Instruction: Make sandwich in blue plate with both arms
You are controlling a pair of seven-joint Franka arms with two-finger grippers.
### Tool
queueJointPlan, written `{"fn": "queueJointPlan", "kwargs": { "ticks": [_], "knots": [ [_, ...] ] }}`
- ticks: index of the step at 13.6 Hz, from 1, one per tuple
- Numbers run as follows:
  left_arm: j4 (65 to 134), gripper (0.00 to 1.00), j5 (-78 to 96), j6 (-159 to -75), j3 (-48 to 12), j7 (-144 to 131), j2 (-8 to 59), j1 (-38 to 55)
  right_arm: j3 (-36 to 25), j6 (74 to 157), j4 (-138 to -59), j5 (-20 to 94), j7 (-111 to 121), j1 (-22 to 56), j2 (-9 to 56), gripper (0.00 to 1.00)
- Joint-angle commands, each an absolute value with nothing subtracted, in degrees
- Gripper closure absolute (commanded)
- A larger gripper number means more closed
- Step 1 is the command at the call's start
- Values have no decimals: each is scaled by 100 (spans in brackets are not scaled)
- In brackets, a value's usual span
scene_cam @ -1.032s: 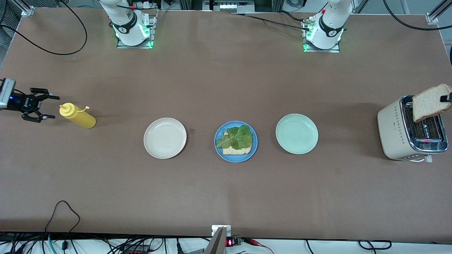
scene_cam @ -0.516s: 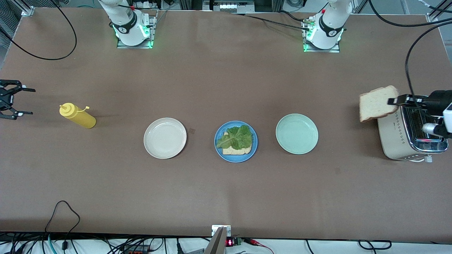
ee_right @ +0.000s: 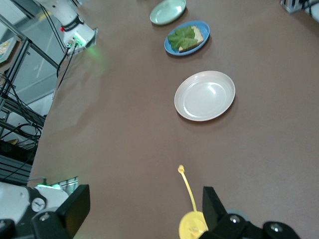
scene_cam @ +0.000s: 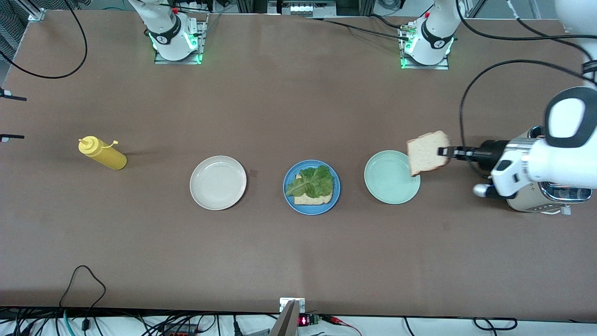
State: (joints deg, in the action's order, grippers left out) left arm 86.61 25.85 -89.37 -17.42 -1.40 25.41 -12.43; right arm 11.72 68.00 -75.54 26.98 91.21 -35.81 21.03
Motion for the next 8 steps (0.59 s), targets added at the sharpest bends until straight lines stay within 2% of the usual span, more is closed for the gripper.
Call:
{"fn": "queueJointPlan", "kwargs": {
  "ticks": [1,5,8],
  "knots": [
    [8877,99,3171,-9394,-1696,-255,2618,-1029,1116,6855,-7533,2243,7959,-2920,1750,0],
    [8886,99,4043,-10167,-1705,-246,2997,-600,1099,7039,-7006,1216,5921,-1629,1732,0],
    [8912,99,4139,-10896,-1731,-229,3172,-151,1125,7285,-7014,722,4339,-1100,1635,0]
  ]
}}
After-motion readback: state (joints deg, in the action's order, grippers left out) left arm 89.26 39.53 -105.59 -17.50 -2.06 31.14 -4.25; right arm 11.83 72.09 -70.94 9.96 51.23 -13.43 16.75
